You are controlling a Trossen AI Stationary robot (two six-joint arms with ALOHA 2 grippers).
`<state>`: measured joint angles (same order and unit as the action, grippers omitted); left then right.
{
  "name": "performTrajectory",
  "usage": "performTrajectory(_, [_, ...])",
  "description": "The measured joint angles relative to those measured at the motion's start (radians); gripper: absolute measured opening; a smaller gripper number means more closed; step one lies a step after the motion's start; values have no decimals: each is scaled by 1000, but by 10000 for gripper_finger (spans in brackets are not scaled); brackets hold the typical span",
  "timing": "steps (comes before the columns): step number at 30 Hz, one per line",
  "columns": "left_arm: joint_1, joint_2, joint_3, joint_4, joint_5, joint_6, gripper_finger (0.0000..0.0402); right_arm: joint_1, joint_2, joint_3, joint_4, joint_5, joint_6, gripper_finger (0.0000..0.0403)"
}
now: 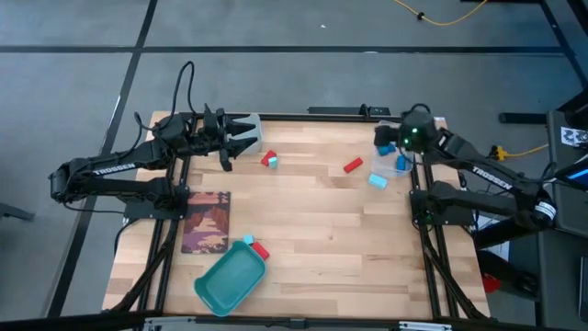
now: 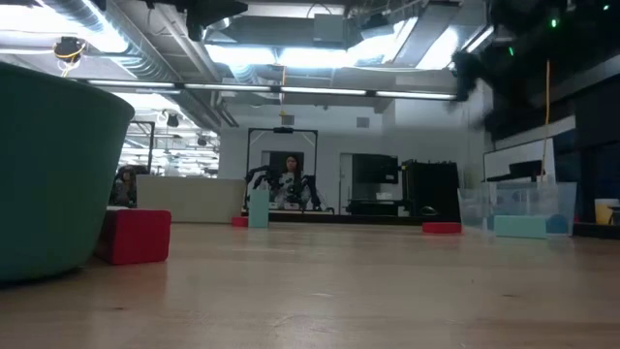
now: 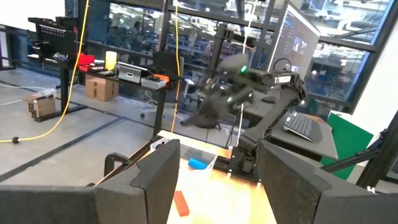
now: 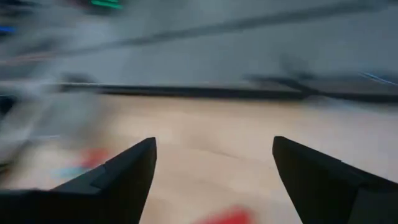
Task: Sort & place blocks by color
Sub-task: Put the top left light blue block into the gray bin
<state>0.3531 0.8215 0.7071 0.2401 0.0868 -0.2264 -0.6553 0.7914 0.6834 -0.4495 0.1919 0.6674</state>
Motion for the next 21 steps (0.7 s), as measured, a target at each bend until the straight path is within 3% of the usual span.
performTrajectory(6, [0, 0, 0, -3, 10, -1, 208, 88, 19, -1, 451, -363, -47, 325])
performTrajectory(10, [0, 0, 0, -21, 10, -1, 208, 182, 82, -2, 680, -510, -53, 324])
performTrajectory(13, [0, 0, 0, -41, 32, 0, 208, 252, 136, -2, 800, -567, -110, 322])
performTrajectory(21, [0, 2, 0, -45, 110, 0, 208, 359, 201, -3, 876, -528, -454, 320])
